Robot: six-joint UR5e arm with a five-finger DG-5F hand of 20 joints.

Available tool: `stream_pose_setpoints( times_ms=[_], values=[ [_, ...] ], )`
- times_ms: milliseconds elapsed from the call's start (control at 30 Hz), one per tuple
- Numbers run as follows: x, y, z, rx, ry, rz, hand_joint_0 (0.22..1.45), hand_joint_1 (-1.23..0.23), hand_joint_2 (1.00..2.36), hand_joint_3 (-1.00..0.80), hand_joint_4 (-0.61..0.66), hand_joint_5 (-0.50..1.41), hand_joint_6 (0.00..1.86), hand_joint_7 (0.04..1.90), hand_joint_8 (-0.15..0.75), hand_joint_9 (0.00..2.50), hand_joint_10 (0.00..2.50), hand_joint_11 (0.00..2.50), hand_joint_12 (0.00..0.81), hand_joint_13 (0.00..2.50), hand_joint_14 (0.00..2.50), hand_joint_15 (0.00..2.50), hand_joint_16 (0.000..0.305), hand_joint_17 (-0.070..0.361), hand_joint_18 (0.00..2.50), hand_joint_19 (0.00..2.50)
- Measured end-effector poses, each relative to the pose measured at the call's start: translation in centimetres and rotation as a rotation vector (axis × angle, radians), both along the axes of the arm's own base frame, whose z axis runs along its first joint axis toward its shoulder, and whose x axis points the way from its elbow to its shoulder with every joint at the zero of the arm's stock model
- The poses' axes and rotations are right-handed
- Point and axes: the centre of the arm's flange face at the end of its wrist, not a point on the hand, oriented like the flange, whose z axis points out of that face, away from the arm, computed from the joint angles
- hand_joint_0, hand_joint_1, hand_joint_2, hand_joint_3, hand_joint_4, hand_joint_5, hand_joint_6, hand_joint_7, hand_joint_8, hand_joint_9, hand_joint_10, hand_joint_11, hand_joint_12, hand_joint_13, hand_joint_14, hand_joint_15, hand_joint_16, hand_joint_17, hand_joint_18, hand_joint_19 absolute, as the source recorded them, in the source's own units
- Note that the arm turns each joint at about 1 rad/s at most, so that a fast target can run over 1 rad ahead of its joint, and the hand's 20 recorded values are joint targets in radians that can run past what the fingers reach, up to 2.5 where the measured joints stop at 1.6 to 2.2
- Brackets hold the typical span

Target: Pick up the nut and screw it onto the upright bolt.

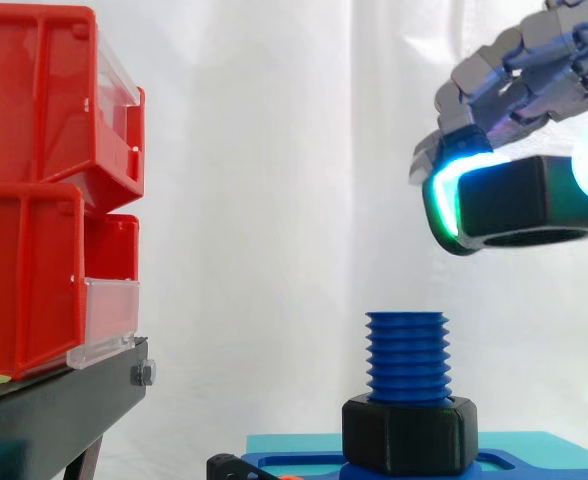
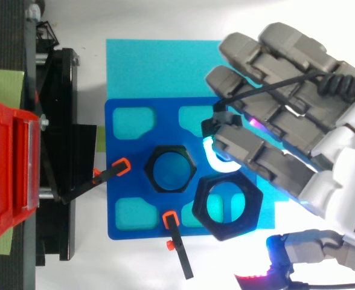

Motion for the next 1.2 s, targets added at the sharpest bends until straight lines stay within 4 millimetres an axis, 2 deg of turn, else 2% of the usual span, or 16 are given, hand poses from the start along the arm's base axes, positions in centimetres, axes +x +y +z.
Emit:
stream_pose_setpoints(
  times_ms=[200,367,633,900,1200],
  values=[
    [1.4,-0.5,0.0,-0.01,-0.061,0.046,0.53,-0.65,1.0,-0.5,0.34,-0.15,0.5,1.3,0.321,0.39,0.0,0.0,0.407,0.17,0.0,0.0,0.054,0.122,0.08,0.0],
    [2.8,-0.9,-1.1,-0.031,-0.095,0.085,0.53,-0.65,1.0,-0.5,0.34,-0.15,0.5,1.3,0.32,0.39,0.0,0.0,0.407,0.17,0.0,0.0,0.054,0.122,0.08,0.0],
    [4.1,-2.0,-2.8,-0.032,-0.102,0.112,0.53,-0.65,1.0,-0.5,0.34,-0.15,0.5,1.3,0.32,0.39,0.0,0.0,0.406,0.17,0.0,0.0,0.054,0.122,0.08,0.0],
    [4.4,-3.4,-3.6,-0.032,-0.089,0.128,0.53,-0.65,1.0,-0.5,0.33,-0.15,0.5,1.3,0.32,0.39,0.0,0.0,0.407,0.17,0.0,0.0,0.054,0.122,0.08,0.0],
    [3.9,-4.8,-5.5,-0.034,-0.056,0.127,0.53,-0.65,1.0,-0.5,0.34,-0.15,0.5,1.3,0.32,0.39,0.0,0.0,0.406,0.17,0.0,0.0,0.054,0.122,0.08,0.0]
  ],
)
